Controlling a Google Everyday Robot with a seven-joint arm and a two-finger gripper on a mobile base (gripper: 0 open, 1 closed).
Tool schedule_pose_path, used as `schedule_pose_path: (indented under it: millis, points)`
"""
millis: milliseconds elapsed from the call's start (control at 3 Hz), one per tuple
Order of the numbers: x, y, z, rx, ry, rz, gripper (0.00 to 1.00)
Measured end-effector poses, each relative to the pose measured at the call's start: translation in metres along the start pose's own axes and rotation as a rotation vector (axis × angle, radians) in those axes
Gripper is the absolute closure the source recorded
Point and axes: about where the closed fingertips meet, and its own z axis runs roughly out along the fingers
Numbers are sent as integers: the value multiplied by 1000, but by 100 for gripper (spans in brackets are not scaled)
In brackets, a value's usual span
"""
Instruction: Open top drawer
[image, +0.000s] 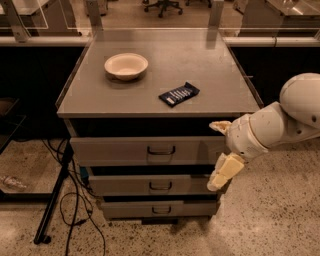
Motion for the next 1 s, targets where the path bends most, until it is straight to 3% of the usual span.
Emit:
schedule_pose_path:
  millis: [333,667,1000]
  points:
    - [9,-32,34,49,-16,-19,0]
    - [7,-29,45,53,-7,-31,0]
    - [20,-37,76,67,-12,-7,0]
